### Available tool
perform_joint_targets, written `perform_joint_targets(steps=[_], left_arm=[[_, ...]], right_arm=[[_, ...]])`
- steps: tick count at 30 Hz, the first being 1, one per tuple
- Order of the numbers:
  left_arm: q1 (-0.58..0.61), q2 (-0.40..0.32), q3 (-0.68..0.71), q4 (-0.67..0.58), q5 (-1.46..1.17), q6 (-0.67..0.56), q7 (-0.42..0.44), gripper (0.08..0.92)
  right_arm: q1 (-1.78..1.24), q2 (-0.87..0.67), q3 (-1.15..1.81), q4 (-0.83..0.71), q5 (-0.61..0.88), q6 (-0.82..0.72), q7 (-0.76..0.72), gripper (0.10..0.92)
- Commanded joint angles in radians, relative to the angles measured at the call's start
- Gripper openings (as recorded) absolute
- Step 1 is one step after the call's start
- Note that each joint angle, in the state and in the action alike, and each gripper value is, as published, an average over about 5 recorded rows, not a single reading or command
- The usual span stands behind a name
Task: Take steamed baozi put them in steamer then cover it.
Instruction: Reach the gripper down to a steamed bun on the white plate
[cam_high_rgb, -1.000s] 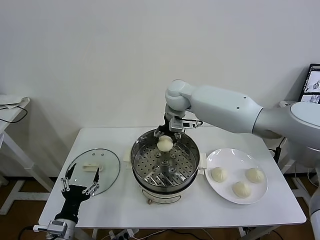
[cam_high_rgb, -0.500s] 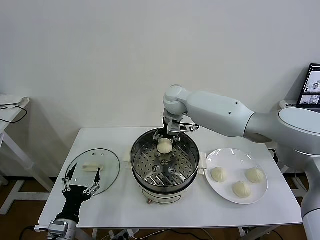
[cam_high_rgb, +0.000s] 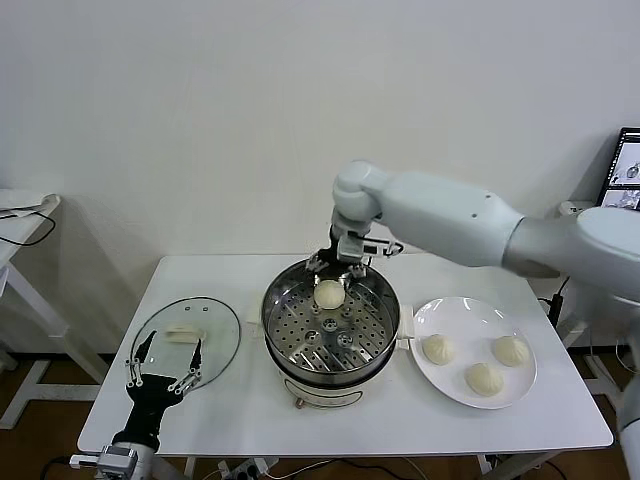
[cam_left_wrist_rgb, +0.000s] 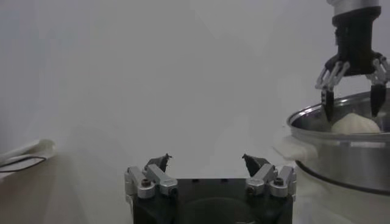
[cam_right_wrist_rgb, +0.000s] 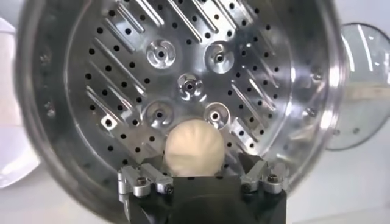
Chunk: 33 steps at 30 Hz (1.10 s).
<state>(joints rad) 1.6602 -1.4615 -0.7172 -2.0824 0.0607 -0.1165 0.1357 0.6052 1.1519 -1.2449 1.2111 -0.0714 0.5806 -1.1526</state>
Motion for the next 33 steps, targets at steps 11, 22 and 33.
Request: perform_joint_targets(steps=[11,22,33], left_arm=[[0.035,-0.008,0.038,-0.030,0.045,-0.017,-0.005,0.823],[0.035,-0.025,0.064,-0.027,0.071,-0.024,-0.012,0.823],[0.036,-0.028,0.063,-0.027,0.073,-0.024,-0.013,0.823]], right_arm=[[0.118,-0.597,-0.138,0.249,0.366,-0.625,-0.072,0.823],[-0.382,-0.632,0.270,0.124,0.214,-0.770,-0.031,0.823],[-0.595,-0.542,0.420,0.016,0.116,-0.729,0.020,0.823]])
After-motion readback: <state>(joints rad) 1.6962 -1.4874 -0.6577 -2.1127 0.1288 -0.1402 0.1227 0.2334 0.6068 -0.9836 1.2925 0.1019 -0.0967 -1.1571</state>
